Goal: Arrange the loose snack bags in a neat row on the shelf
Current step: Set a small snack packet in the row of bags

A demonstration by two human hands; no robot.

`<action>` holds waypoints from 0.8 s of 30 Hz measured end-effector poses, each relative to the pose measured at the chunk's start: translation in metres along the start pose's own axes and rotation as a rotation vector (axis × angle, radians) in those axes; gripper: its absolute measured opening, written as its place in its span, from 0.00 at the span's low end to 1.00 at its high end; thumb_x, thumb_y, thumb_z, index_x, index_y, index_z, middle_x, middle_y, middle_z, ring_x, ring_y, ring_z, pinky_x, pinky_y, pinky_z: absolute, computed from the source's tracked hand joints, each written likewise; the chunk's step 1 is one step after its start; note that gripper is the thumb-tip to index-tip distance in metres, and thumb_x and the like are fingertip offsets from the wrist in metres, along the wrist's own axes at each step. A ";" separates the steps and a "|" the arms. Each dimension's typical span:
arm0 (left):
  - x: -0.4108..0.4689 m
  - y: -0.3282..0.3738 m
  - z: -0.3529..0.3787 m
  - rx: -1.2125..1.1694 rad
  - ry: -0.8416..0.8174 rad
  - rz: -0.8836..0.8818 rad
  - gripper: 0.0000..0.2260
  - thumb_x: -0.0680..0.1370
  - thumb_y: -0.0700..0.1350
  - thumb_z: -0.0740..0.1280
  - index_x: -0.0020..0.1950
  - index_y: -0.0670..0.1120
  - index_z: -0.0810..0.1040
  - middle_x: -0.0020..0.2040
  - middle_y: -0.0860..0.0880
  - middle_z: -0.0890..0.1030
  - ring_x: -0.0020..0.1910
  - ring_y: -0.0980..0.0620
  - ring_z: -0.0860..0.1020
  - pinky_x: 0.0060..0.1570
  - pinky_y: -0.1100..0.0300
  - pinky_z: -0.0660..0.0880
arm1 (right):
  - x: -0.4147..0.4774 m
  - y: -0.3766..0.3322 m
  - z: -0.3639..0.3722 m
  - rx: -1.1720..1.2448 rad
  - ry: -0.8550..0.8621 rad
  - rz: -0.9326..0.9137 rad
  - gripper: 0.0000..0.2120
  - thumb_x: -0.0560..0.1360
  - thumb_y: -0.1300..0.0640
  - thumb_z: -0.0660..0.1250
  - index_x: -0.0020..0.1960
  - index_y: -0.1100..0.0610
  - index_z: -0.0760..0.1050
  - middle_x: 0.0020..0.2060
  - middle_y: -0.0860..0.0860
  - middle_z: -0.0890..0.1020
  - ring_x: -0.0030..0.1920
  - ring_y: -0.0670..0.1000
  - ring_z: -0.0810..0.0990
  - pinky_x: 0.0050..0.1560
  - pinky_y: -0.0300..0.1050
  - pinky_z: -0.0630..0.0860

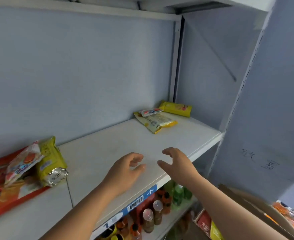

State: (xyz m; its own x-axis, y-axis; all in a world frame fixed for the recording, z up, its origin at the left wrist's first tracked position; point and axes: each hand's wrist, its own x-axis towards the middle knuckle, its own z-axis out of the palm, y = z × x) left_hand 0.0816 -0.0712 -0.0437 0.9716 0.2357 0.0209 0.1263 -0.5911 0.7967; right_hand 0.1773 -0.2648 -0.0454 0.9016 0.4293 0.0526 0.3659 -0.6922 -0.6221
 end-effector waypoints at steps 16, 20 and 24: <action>0.181 -0.018 -0.003 -0.044 0.046 -0.071 0.09 0.78 0.50 0.71 0.57 0.57 0.78 0.58 0.57 0.82 0.58 0.59 0.81 0.60 0.58 0.76 | 0.197 0.036 -0.002 -0.007 0.118 0.043 0.27 0.78 0.47 0.70 0.74 0.50 0.69 0.71 0.51 0.73 0.72 0.55 0.70 0.69 0.52 0.72; 0.201 -0.015 -0.005 -0.030 0.079 -0.116 0.11 0.78 0.50 0.71 0.60 0.54 0.79 0.59 0.56 0.81 0.58 0.59 0.80 0.60 0.59 0.76 | 0.245 0.034 -0.004 -0.089 0.119 -0.050 0.30 0.78 0.48 0.69 0.77 0.47 0.65 0.75 0.50 0.69 0.75 0.56 0.65 0.72 0.56 0.69; 0.207 -0.016 -0.006 -0.036 0.114 -0.161 0.12 0.79 0.50 0.70 0.62 0.54 0.79 0.57 0.58 0.81 0.57 0.59 0.80 0.56 0.61 0.76 | 0.293 0.026 -0.005 -0.214 0.030 -0.089 0.33 0.77 0.54 0.69 0.79 0.46 0.62 0.78 0.47 0.65 0.77 0.56 0.63 0.75 0.57 0.64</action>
State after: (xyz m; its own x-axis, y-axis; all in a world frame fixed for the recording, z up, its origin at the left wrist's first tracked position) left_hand 0.2798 -0.0081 -0.0485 0.9102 0.4119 -0.0421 0.2692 -0.5115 0.8160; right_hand 0.4519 -0.1594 -0.0423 0.8691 0.4786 0.1249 0.4816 -0.7613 -0.4341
